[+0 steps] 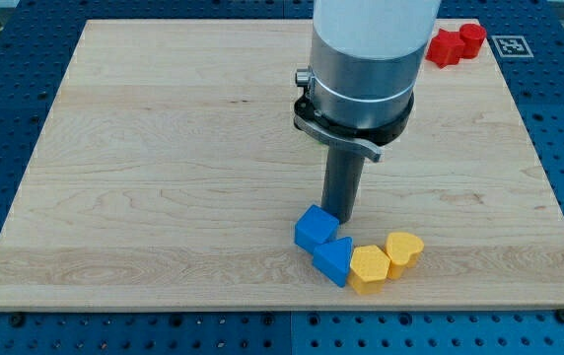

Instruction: Push the green blocks towards bottom

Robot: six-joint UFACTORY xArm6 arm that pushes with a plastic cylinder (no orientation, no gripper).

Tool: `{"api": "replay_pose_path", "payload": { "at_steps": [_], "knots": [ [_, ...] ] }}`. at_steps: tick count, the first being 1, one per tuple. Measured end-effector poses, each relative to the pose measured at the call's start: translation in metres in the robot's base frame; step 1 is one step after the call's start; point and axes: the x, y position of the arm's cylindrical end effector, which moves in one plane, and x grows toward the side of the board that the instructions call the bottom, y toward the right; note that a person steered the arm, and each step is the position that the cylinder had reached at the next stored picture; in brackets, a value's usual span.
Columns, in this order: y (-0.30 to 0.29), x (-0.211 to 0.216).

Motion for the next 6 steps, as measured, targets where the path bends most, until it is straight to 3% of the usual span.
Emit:
{"api": "replay_pose_path", "payload": {
  "at_steps": [1, 2, 4, 5, 6],
  "knots": [
    [0.000, -0.007],
    [-0.014, -0.041],
    [-0.110, -0.149],
    [-0.104, -0.201],
    [-0.047, -0.201]
  ]
}}
